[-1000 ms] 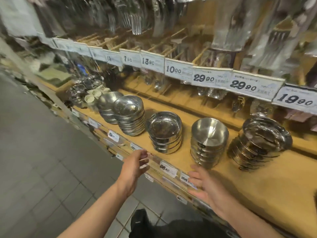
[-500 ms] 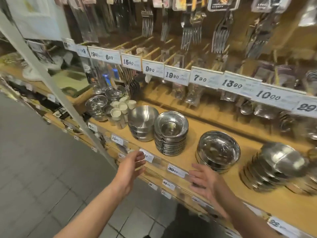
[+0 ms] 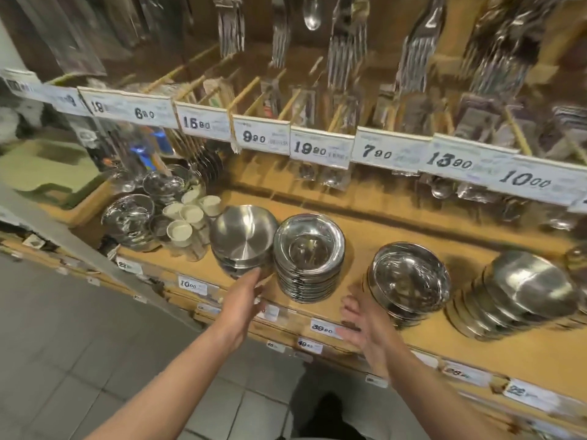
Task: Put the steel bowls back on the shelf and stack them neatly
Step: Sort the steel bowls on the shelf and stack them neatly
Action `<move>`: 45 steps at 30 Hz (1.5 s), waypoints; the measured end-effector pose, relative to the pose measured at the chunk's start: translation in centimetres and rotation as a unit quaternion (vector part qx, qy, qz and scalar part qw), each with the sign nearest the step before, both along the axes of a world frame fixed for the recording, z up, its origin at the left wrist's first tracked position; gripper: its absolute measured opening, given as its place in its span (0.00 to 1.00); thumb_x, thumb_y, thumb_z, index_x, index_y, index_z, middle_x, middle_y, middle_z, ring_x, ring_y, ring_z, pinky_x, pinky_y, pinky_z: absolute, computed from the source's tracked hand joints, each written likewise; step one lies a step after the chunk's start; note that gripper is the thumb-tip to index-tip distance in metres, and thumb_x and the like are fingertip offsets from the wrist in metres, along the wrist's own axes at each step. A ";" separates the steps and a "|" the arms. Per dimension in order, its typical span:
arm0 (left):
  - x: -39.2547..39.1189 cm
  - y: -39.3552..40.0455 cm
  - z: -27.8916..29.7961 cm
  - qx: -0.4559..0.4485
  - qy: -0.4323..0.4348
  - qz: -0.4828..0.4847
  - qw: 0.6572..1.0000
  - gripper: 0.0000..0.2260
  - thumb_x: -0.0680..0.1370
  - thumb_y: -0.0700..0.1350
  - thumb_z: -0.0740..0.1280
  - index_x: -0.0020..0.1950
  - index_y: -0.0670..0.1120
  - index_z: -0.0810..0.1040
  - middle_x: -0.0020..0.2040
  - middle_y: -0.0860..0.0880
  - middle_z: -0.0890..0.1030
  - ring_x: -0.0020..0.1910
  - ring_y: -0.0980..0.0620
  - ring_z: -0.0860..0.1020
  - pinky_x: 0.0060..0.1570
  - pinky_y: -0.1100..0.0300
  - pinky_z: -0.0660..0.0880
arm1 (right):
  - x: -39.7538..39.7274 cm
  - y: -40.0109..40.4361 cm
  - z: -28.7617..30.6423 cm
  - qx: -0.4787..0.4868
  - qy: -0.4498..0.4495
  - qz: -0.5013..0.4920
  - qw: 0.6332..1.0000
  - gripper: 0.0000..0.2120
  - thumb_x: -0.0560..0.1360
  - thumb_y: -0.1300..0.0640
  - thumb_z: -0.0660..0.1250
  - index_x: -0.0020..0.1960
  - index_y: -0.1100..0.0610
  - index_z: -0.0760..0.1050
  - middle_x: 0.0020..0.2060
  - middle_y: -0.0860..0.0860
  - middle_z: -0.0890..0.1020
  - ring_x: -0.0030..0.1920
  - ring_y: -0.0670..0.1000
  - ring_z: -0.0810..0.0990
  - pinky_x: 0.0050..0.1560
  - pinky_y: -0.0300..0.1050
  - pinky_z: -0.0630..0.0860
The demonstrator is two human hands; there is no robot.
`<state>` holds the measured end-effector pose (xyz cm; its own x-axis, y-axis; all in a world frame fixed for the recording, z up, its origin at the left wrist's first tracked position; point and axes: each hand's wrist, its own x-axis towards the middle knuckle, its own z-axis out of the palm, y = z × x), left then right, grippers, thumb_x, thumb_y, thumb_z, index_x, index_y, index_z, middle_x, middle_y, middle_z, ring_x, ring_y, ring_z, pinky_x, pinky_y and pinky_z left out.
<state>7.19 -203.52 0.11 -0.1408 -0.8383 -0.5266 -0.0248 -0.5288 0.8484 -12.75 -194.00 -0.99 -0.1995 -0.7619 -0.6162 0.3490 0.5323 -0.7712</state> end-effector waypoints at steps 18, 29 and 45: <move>-0.8 -2.8 -7.9 -0.152 0.061 -0.142 0.976 0.31 0.79 0.68 0.60 0.80 0.59 0.62 0.79 0.56 0.67 0.79 0.50 0.63 0.75 0.35 0.61 | 3.7 -5.1 -6.6 -0.169 0.112 -0.075 0.976 0.35 0.76 0.25 0.55 0.80 0.34 0.54 0.80 0.38 0.60 0.81 0.44 0.56 0.79 0.63 0.57; -2.3 -3.6 -8.8 -0.155 0.157 -0.148 0.964 0.32 0.79 0.66 0.63 0.80 0.60 0.60 0.78 0.59 0.67 0.76 0.57 0.67 0.76 0.41 0.63 | 4.4 -5.8 -7.3 -0.211 0.132 -0.137 0.959 0.41 0.73 0.24 0.59 0.81 0.40 0.56 0.79 0.40 0.64 0.79 0.44 0.60 0.79 0.63 0.56; -1.1 -6.4 -10.0 -0.207 0.154 -0.278 0.925 0.31 0.83 0.63 0.59 0.82 0.53 0.57 0.81 0.49 0.63 0.80 0.46 0.60 0.74 0.30 0.56 | 3.6 -3.2 -7.6 -0.238 0.165 -0.067 0.955 0.33 0.81 0.40 0.65 0.81 0.38 0.53 0.81 0.44 0.60 0.81 0.50 0.57 0.77 0.69 0.55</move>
<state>6.13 -209.88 -9.88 -0.7008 -0.7122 -0.0401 0.0809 -0.1352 0.9875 -9.17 -197.19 -8.54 -0.4383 -0.8939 -0.0938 0.0852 0.0626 -0.9944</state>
